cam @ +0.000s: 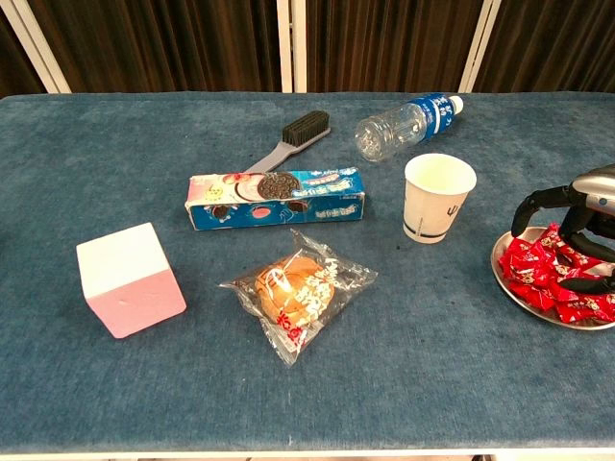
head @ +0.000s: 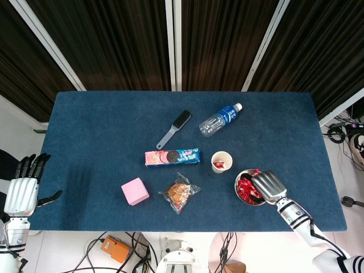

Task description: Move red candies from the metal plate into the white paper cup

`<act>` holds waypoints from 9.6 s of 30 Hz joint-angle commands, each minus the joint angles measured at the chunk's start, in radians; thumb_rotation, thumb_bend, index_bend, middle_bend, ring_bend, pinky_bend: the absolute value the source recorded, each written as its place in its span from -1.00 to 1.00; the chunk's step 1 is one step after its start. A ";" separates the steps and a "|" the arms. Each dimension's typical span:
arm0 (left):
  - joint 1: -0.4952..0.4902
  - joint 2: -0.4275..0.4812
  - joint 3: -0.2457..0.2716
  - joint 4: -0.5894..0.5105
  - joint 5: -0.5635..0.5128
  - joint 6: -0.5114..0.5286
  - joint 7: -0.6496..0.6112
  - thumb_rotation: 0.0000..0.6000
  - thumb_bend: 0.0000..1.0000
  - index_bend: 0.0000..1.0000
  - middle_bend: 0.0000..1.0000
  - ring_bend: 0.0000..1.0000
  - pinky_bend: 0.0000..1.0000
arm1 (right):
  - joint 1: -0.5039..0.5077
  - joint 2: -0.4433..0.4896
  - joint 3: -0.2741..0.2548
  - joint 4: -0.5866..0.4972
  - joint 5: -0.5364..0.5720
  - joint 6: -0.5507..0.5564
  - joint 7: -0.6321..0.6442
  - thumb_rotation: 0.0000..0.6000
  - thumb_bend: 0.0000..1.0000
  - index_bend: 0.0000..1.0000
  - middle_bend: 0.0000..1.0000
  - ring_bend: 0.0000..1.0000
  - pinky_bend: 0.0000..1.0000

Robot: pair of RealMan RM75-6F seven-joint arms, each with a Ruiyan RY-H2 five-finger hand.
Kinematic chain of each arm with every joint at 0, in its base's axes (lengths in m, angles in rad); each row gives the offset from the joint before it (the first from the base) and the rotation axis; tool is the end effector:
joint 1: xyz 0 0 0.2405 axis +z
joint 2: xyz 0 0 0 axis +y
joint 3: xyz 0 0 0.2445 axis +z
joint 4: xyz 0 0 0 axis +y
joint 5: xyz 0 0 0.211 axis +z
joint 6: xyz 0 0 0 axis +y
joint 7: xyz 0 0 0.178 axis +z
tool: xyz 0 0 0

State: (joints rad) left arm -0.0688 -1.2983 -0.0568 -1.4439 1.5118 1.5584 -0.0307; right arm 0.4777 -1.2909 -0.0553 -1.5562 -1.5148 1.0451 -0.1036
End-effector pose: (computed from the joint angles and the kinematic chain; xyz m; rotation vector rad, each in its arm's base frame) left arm -0.3115 0.2112 0.1240 -1.3180 -0.8833 -0.9783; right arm -0.2324 -0.2745 0.0154 2.0024 -0.9460 0.7901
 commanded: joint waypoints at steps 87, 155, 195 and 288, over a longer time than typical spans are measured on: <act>0.021 -0.026 0.001 0.053 -0.014 -0.002 -0.042 1.00 -0.96 -0.82 -0.83 -1.00 -1.00 | 0.039 -0.043 0.037 0.038 0.116 -0.079 -0.089 1.00 -0.08 -0.09 0.84 1.00 1.00; 0.011 -0.049 -0.008 0.098 -0.022 -0.022 -0.076 1.00 -0.96 -0.82 -0.83 -1.00 -1.00 | 0.094 0.063 0.118 -0.125 0.107 0.027 -0.094 1.00 -0.09 -0.11 0.87 1.00 1.00; 0.026 -0.045 0.000 0.089 -0.022 -0.005 -0.067 1.00 -0.96 -0.82 -0.83 -1.00 -1.00 | 0.023 -0.073 -0.016 0.066 0.001 -0.067 -0.077 1.00 -0.06 0.21 0.87 1.00 1.00; 0.028 -0.047 -0.002 0.092 -0.030 -0.009 -0.068 1.00 -0.96 -0.82 -0.83 -1.00 -1.00 | 0.053 -0.060 0.076 0.038 0.255 -0.120 -0.205 1.00 -0.01 0.03 0.87 1.00 1.00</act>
State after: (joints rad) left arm -0.0408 -1.3456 -0.0588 -1.3516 1.4822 1.5489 -0.0984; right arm 0.5304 -1.3498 0.0213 -1.5190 -1.2589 0.9254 -0.3093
